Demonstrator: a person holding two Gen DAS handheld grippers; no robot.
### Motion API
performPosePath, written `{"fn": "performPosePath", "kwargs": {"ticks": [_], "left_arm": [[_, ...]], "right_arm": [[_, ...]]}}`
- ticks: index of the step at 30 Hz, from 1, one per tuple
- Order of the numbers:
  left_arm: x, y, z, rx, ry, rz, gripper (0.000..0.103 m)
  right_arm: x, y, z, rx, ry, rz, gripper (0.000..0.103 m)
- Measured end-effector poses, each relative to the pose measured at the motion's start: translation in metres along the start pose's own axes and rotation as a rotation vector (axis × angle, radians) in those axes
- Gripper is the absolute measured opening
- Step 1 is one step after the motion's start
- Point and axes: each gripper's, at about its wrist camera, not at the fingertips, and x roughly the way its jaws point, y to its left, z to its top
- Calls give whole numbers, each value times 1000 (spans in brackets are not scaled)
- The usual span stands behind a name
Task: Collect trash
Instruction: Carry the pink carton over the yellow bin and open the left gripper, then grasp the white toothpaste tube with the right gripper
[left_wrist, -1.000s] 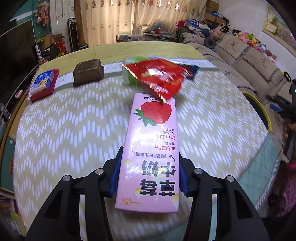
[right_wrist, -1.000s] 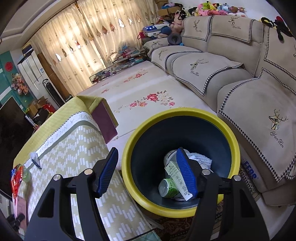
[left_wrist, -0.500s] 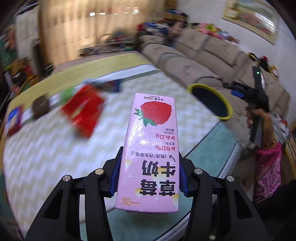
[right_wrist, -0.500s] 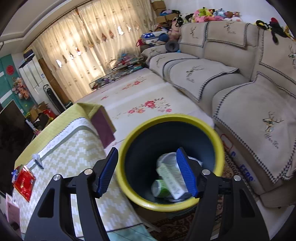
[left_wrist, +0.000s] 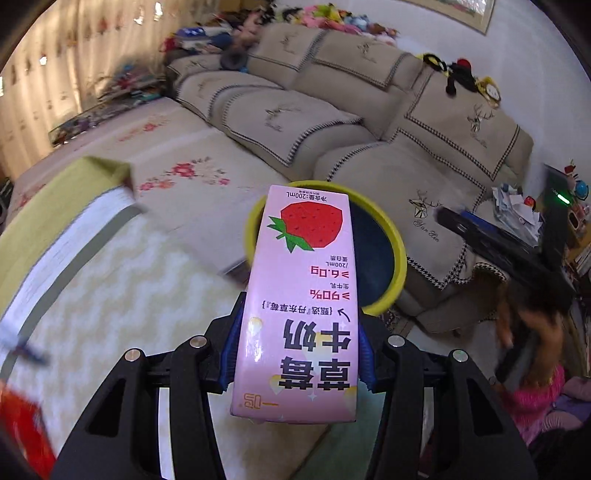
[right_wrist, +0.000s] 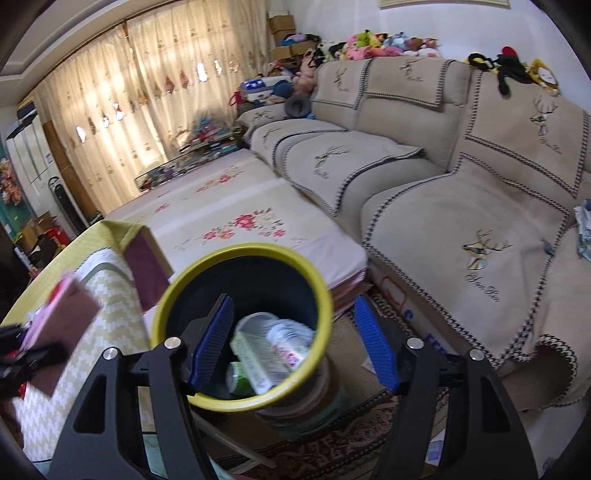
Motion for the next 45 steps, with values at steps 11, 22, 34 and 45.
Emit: {"fn": "performPosePath", "kwargs": {"ticks": [11, 22, 34, 45], "left_arm": [[101, -34, 61, 24, 81, 1, 64], [-14, -13, 30, -46, -173, 80, 87], [-210, 82, -145, -330, -403, 421, 98], [-288, 153, -282, -605, -418, 648, 98]], "right_arm": [[2, -40, -5, 37, 10, -66, 66], [-2, -19, -4, -3, 11, -19, 69], [7, 100, -22, -196, 92, 186, 69], [2, 303, -65, -484, 223, 536, 69]]}}
